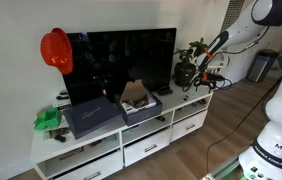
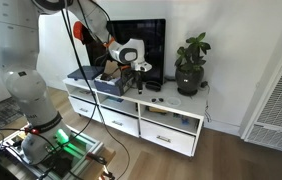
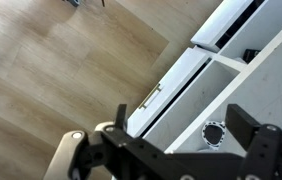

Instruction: Put the pair of glasses in the pouch

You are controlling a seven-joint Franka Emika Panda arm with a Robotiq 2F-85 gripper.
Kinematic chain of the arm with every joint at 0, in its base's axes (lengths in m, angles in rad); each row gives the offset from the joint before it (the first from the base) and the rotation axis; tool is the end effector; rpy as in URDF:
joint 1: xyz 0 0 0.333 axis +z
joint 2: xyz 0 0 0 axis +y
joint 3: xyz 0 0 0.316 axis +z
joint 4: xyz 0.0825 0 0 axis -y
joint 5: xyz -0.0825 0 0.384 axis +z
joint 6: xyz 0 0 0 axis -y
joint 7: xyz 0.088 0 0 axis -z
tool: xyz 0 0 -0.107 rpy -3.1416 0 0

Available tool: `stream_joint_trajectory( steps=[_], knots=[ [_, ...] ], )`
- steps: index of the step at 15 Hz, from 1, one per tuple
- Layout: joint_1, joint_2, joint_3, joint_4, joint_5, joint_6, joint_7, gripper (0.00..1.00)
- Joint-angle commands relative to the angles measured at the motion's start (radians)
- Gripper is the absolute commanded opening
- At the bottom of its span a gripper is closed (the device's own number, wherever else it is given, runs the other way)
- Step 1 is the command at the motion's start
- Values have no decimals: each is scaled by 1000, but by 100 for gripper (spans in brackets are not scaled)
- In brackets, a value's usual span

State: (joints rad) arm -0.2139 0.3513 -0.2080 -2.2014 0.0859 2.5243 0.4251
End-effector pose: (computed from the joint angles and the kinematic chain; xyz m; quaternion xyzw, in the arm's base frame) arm 0.5045 -0.2285 0.2225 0.8991 -0.4376 -0.0094 0.0111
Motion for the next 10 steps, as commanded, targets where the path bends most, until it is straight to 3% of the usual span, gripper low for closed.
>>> stream_joint_trajectory(
  steps=[1,5,10],
  knots=[
    [-1,36,6,57,57,-7,-51,100],
    [-18,167,41,239,131,46,-105,100],
    [-25,351,64,473,163,4,-109,100]
  ],
)
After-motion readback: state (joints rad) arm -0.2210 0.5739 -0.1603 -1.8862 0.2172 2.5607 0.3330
